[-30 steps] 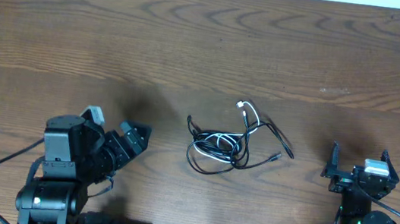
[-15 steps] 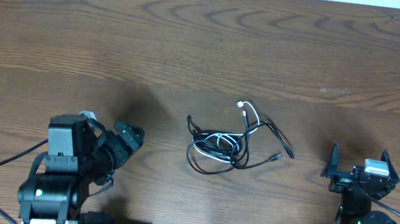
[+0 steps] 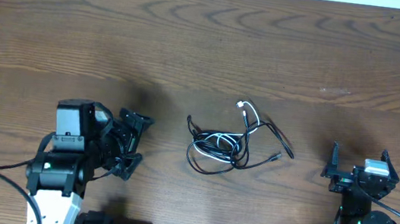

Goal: Untangle cables
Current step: 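Lower the left gripper onto the black cable loops and grasp them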

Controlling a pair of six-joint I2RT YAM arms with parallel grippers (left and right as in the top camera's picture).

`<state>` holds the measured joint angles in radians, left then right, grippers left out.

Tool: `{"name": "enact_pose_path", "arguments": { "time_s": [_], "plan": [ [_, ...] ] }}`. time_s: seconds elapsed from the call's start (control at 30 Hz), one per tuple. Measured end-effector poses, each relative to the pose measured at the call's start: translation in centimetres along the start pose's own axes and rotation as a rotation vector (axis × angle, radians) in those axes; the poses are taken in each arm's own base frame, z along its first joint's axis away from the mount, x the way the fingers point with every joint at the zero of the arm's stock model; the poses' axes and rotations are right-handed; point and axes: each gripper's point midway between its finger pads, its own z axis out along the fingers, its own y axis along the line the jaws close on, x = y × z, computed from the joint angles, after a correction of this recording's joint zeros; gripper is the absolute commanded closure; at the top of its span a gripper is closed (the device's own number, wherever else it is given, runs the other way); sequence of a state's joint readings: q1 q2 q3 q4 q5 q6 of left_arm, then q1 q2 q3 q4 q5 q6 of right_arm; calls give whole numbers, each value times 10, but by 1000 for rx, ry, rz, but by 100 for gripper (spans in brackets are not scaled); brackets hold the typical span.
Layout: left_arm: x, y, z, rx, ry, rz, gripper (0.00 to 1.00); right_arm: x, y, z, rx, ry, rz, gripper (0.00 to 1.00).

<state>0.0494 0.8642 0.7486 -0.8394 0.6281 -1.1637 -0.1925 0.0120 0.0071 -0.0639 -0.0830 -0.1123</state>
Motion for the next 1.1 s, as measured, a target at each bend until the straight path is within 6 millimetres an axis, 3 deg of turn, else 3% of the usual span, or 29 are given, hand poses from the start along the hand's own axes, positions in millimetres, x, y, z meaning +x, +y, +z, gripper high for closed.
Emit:
{"name": "enact_pose_path", "arguments": {
  "time_s": [0.23,0.53,0.77,0.93,1.07,1.1],
  "plan": [
    [34,-6,10,-7,146,8,2,0,0,0,0,0,0,1],
    [69,-21,37,-18,198,123,2,0,0,0,0,0,0,1],
    [85,-10,68,-121,208,125,2,0,0,0,0,0,0,1],
    [84,-5,95,-175,186,125,0,0,0,0,0,0,0,1],
    [78,-4,118,-196,175,117,31,0,0,0,0,0,0,1],
    [75,-1,123,-212,168,112,33,0,0,0,0,0,0,1]
  ]
}}
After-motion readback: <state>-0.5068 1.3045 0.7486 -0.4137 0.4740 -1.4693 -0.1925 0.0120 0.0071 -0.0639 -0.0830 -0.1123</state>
